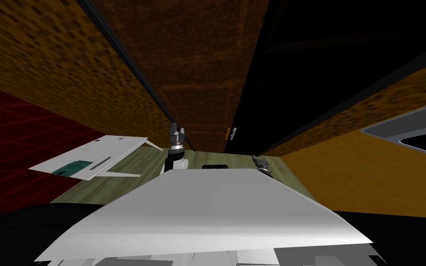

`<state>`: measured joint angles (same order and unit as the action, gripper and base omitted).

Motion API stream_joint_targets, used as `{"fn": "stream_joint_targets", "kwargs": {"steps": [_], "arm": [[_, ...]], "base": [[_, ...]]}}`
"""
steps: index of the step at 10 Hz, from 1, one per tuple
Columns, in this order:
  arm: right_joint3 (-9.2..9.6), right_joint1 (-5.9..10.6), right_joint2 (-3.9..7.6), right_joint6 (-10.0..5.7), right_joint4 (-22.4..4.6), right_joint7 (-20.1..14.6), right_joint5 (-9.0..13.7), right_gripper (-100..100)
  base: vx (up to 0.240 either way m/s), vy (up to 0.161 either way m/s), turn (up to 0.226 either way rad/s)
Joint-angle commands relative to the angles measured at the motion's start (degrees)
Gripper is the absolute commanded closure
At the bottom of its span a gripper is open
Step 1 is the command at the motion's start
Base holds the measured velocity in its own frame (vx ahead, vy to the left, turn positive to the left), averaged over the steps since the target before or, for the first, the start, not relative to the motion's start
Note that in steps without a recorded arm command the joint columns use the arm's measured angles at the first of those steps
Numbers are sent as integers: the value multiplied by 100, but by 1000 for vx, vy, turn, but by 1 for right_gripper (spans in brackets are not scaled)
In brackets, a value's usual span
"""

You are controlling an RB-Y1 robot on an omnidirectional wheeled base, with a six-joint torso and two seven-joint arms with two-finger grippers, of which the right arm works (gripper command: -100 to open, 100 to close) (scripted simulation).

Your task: Pull the door open

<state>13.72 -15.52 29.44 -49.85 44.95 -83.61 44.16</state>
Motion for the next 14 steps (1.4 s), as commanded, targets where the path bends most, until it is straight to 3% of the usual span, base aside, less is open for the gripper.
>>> {"fn": "stream_joint_targets", "kwargs": {"steps": [1, 2, 4, 5, 12, 13, 14], "arm": [[68, 178, -102, -20, -17, -9, -45, -100], [103, 258, -152, -15, 29, -6, -66, -100], [103, 258, -152, -15, 29, -6, -66, -100], [167, 391, -238, -9, 111, -3, -105, -100], [432, 909, -574, 9, 442, 1, -261, -100], [399, 906, -561, 38, 398, 26, -241, -100], [399, 906, -561, 38, 398, 26, -241, 100]], "base": [[197, 8, 129], [191, -2, 129], [82, -2, 2], [99, 0, 117], [190, 21, 126], [94, 8, 33], [-14, 2, -33]]}}
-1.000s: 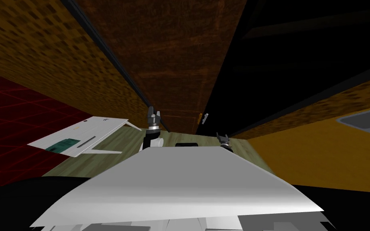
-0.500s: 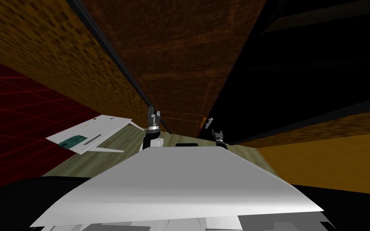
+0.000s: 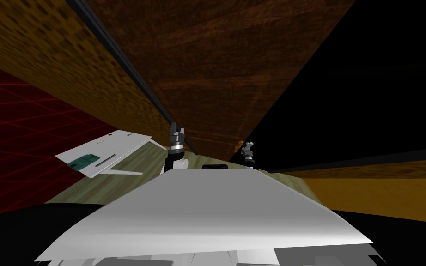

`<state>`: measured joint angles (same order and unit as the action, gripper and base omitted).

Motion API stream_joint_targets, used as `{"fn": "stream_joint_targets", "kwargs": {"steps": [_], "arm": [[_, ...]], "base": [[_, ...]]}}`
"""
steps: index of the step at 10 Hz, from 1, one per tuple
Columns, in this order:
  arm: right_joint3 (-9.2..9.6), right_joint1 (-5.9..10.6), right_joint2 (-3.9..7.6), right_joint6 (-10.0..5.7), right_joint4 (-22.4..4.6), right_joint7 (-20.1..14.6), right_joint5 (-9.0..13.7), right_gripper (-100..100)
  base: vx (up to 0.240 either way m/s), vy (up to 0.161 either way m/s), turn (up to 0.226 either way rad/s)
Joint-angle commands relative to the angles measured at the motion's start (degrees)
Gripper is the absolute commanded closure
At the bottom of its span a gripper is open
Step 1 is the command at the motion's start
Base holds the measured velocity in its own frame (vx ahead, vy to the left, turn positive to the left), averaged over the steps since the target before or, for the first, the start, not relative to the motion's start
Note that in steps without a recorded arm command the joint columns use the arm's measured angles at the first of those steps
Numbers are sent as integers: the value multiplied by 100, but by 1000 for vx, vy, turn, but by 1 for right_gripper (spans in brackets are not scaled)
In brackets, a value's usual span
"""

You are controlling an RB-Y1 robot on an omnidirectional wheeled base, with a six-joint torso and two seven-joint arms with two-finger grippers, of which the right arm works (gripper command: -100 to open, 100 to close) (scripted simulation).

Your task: Pull the door open

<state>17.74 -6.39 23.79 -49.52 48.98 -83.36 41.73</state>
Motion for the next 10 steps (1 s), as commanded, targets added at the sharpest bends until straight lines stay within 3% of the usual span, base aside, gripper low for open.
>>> {"fn": "stream_joint_targets", "kwargs": {"steps": [1, 5, 6, 9, 10], "arm": [[-3, -7, 4, 4, -5, 0, 2, 100], [-3, -7, 4, 4, -5, 0, 2, 100], [-51, -126, 46, 22, -88, 1, 29, 100], [-51, -126, 46, 22, -88, 1, 29, 100], [-123, -253, 111, 21, -175, 4, 64, 100]], "base": [[-37, 3, 15], [-12, -1, 3], [-98, -9, -51], [-88, 12, -5], [-150, -9, -75]]}}
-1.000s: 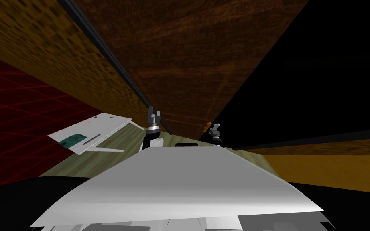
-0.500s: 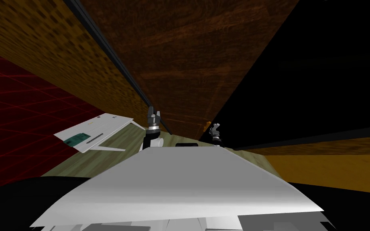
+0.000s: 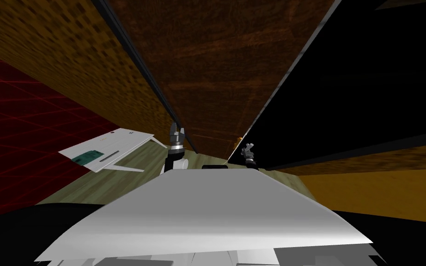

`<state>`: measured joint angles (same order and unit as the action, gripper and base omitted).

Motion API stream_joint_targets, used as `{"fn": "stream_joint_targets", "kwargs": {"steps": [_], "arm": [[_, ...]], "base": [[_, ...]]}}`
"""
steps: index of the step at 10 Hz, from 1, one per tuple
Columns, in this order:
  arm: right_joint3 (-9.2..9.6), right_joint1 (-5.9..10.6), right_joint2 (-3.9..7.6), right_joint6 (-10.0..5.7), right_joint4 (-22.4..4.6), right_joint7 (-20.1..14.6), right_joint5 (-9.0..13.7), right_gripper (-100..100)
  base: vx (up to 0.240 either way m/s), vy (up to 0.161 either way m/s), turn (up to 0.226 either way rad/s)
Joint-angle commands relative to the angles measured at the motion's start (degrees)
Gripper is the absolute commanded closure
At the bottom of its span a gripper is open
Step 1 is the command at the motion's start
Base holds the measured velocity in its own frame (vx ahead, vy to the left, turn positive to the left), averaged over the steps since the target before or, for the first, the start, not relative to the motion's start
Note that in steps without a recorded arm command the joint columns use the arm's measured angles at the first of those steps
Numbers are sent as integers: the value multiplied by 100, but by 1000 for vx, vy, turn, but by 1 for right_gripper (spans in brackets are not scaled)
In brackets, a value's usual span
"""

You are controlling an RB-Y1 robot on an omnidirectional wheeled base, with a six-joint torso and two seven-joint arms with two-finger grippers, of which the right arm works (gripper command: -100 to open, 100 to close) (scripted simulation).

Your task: Pull the door open

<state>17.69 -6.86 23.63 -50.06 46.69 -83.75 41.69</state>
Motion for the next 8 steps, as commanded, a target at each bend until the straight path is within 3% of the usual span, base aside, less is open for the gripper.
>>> {"fn": "stream_joint_targets", "kwargs": {"steps": [1, 6, 8], "arm": [[-118, -206, 127, 75, 53, 44, 69, 100], [-277, -433, 239, 72, -118, 54, 135, 100], [-277, -433, 239, 72, -118, 54, 135, 100]], "base": [[-164, -1, -48], [-143, -2, -34], [-53, 11, -15]]}}
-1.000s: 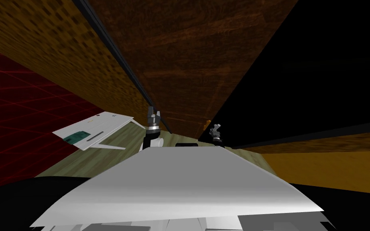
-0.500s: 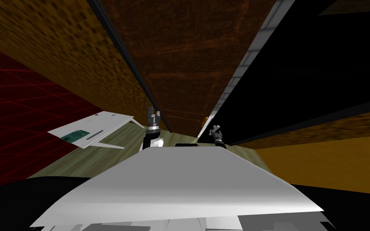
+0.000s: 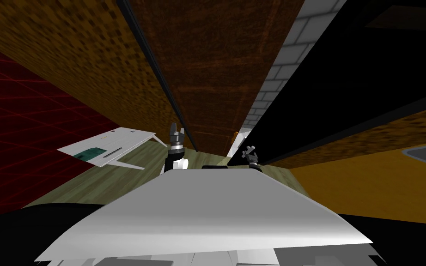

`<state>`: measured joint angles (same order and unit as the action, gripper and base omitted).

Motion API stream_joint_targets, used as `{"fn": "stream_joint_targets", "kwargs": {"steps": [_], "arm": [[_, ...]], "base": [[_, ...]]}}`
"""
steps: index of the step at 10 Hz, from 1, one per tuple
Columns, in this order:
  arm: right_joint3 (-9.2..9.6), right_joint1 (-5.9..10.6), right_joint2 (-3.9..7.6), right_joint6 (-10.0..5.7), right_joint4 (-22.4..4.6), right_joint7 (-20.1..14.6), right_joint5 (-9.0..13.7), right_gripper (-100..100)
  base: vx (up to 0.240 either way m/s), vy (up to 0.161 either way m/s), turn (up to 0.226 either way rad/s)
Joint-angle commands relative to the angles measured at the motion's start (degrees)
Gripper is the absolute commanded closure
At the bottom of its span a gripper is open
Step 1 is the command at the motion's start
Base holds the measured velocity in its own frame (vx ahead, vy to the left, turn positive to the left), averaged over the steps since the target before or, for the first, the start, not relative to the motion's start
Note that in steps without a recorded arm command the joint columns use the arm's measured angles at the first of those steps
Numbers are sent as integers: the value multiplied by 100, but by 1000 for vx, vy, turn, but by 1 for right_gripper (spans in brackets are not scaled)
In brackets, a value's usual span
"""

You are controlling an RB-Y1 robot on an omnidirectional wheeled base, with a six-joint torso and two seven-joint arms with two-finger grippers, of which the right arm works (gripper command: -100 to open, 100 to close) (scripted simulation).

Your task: Pull the door open

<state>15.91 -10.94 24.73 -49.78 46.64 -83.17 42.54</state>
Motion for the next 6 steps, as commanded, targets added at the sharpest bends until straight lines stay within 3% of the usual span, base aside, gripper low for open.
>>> {"fn": "stream_joint_targets", "kwargs": {"steps": [1, 6], "arm": [[-162, -107, 168, 44, -176, 0, 74, 100], [-203, -157, 192, 43, -217, 4, 89, 100]], "base": [[-89, 2, -4], [-67, 3, -12]]}}
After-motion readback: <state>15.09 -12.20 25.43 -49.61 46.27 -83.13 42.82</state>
